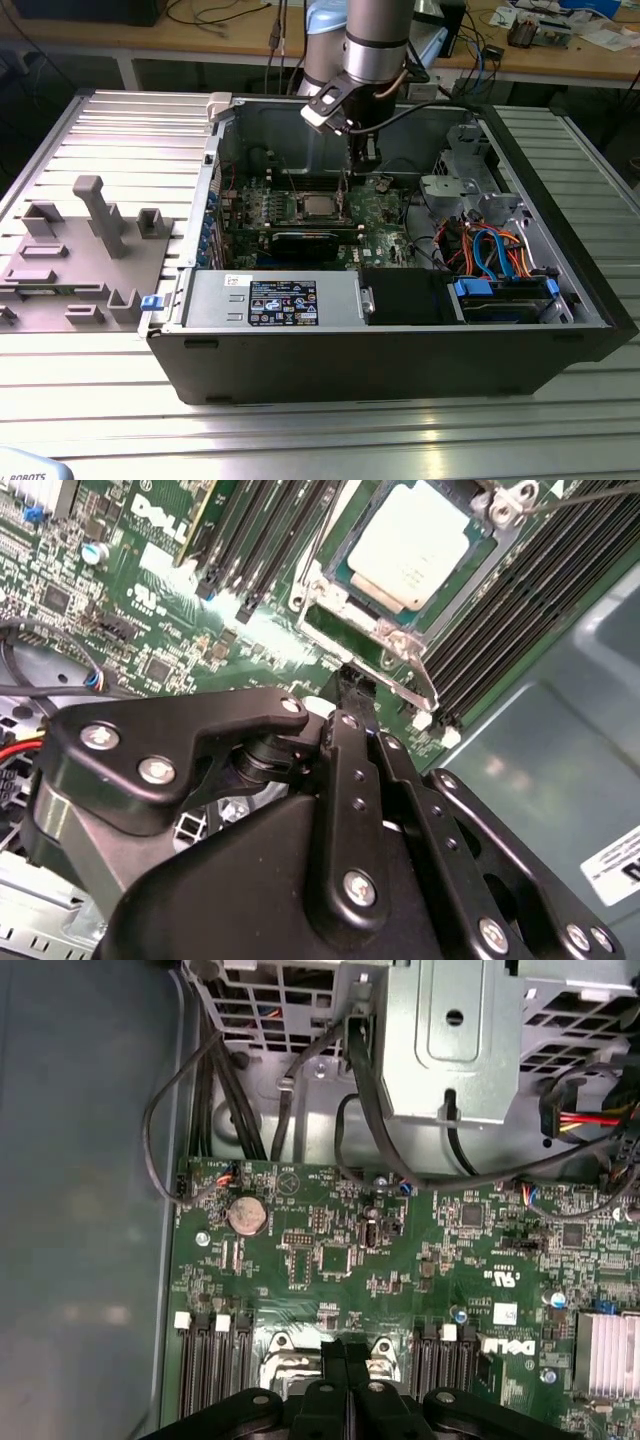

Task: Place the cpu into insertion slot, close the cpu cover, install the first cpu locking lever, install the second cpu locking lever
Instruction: 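Close the cpu cover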

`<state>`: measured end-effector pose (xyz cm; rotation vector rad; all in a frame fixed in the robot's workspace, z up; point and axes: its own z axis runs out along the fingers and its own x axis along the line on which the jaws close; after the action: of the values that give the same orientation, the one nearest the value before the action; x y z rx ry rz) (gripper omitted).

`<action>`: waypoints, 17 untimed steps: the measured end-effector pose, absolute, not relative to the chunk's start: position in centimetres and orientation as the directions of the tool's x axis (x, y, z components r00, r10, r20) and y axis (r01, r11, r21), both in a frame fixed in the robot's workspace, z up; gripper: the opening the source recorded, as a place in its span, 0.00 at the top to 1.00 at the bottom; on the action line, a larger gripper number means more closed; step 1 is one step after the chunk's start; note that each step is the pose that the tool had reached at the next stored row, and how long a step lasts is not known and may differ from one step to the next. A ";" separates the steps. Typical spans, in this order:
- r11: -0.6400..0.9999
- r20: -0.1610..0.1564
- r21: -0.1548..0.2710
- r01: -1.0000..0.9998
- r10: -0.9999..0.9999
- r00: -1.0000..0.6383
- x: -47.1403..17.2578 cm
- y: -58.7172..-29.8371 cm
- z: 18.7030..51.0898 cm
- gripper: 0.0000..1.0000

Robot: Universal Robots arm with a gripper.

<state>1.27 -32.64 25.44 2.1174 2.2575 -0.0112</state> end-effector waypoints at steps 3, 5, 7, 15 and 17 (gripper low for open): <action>0.064 -0.039 0.026 0.998 0.997 -0.063 0.8 -32.6 25.4 0.89; 0.064 -0.039 0.027 0.998 0.997 -0.063 0.5 -32.6 25.4 0.89; 0.065 -0.039 0.026 0.998 0.997 -0.063 0.2 -32.6 25.4 0.89; 0.064 -0.039 0.026 0.998 0.997 -0.063 -0.8 -32.6 25.3 0.89; 0.065 -0.038 0.027 0.998 0.997 -0.064 -0.8 -32.6 25.3 0.89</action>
<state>-0.82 -32.64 25.26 2.1173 2.2579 -0.0108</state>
